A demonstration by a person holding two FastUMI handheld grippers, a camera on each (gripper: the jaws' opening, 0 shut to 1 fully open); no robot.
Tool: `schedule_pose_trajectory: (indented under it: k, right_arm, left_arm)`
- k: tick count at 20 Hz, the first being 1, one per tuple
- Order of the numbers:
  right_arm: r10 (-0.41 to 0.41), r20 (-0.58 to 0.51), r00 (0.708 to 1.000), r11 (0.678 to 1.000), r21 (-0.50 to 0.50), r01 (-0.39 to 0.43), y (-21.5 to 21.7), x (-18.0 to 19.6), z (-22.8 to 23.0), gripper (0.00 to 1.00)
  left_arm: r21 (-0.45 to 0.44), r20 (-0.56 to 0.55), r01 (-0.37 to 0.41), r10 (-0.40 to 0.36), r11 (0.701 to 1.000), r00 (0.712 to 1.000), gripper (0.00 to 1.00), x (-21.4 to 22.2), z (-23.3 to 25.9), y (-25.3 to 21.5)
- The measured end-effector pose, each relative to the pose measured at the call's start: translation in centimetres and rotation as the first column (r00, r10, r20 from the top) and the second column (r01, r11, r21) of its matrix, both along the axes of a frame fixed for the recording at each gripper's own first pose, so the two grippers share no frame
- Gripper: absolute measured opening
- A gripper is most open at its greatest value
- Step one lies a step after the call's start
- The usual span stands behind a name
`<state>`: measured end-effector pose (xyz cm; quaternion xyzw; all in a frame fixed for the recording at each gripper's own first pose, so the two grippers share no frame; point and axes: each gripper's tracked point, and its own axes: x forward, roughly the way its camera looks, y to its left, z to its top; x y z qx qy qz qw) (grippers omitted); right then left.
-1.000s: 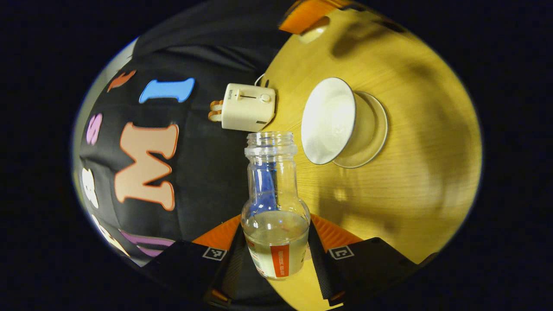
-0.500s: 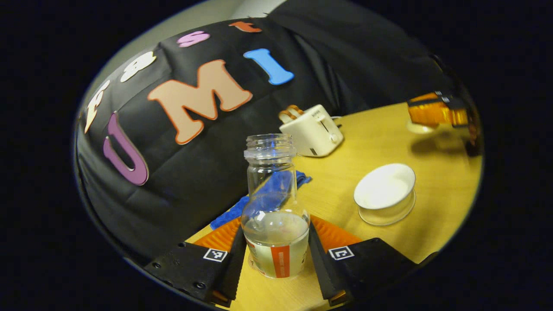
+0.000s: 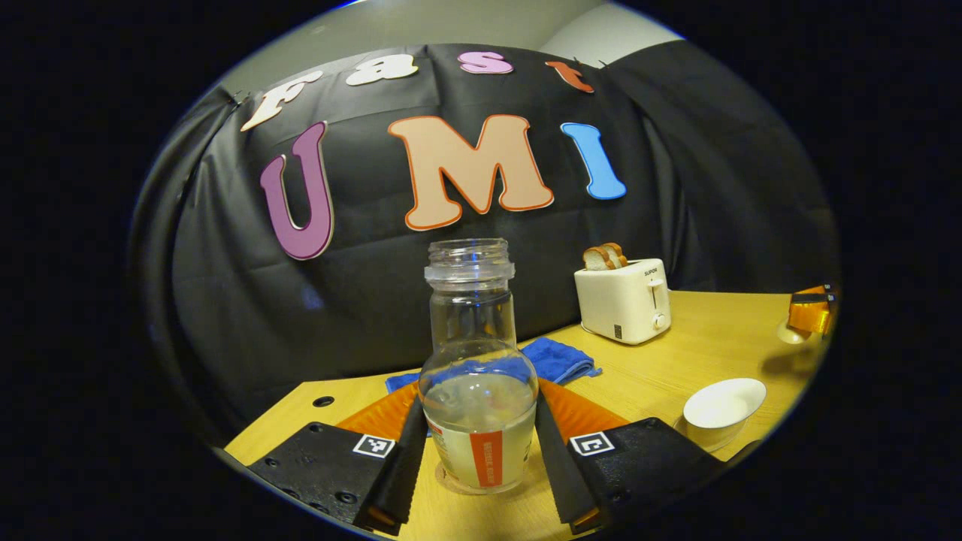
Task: Open the teacup lid with one hand, grasp the water bottle and pour water into the teacup with the other hand; after pouring, place the water bottle on the coaster and then close the teacup lid.
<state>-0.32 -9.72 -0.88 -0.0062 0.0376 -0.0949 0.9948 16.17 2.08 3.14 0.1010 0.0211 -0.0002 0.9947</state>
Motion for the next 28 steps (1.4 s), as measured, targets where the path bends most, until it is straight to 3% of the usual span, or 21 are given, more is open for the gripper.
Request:
schedule_pose_trajectory:
  k: [4,28]
  right_arm:
    - [0.0,0.001,1.0,1.0,0.0,0.0,0.0,0.0,0.0,0.32]
    - [0.001,0.001,1.0,1.0,0.0,-0.001,-0.1,0.0,0.0,0.32]
  left_arm:
    - [-0.056,0.026,-0.041,0.043,0.998,0.999,0.69,1.1,-0.9,1.1]
    - [-0.08,-0.027,-0.101,0.099,0.992,0.995,0.74,3.0,-4.3,2.6]
